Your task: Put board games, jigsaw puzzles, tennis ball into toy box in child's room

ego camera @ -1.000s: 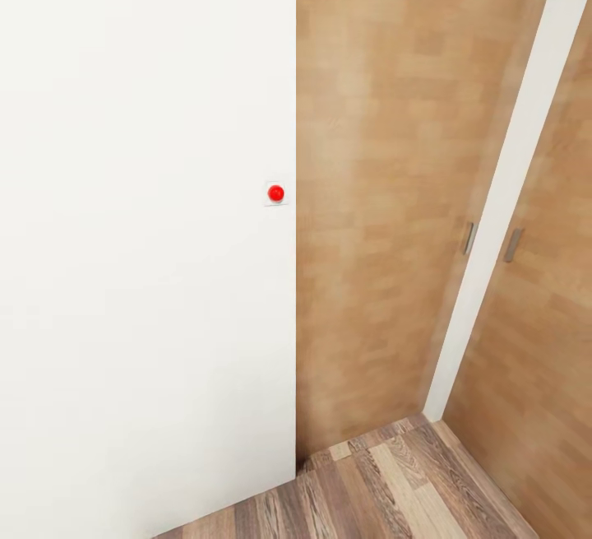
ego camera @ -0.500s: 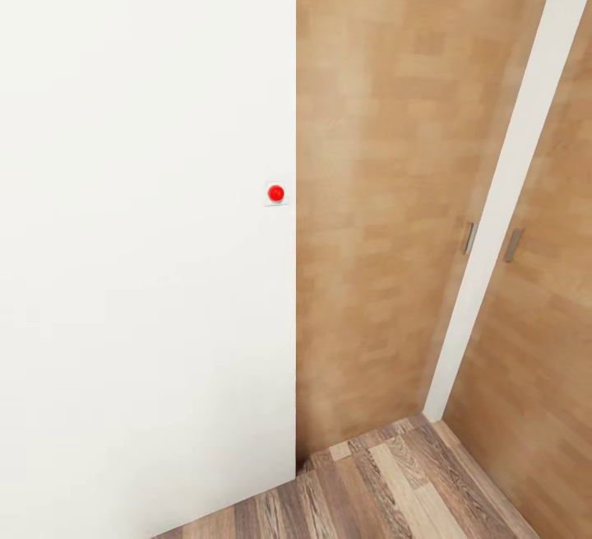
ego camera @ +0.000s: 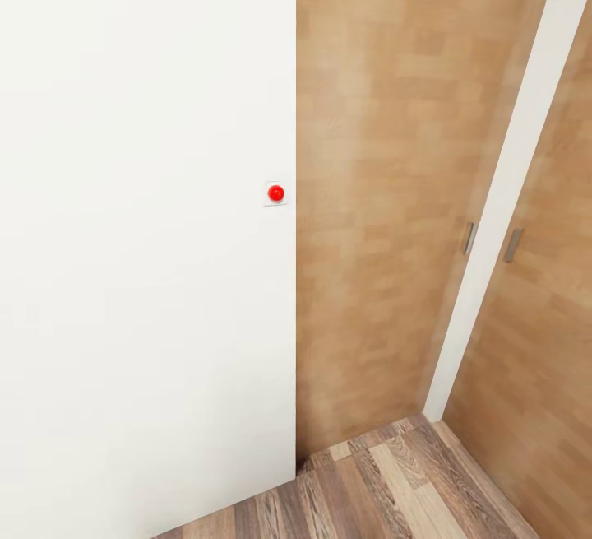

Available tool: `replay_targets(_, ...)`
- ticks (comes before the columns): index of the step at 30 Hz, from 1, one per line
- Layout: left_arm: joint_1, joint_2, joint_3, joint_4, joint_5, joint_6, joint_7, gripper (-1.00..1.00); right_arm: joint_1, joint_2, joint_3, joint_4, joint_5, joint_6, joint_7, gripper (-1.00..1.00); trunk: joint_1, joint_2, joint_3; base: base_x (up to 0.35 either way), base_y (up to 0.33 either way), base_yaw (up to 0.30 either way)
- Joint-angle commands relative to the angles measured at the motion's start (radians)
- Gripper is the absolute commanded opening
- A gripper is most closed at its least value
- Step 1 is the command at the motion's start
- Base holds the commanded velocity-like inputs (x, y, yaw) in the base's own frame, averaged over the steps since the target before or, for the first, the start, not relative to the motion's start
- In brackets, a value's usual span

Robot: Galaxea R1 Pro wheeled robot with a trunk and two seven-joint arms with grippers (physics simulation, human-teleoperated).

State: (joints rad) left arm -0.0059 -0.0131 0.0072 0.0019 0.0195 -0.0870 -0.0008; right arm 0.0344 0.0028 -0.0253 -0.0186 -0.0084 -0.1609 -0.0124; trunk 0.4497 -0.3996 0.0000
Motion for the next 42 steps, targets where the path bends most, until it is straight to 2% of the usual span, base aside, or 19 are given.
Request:
replay_targets(1, 0.0, 0.0, 0.0, 0.001, 0.002, -0.003, 0.0, 1.0, 0.001, 0.0, -0.002, -0.001, -0.001, -0.002, -0.001, 1.0, 0.0, 0.0, 0.0, 0.0, 0.0, 0.0)
replay_targets(42, 0.0, -0.001, 0.0, 0.001, 0.002, -0.003, 0.0, 1.0, 0.001, 0.0, -0.002, -0.001, -0.001, -0.002, -0.001, 1.0, 0.0, 0.0, 0.0, 0.0, 0.0, 0.0)
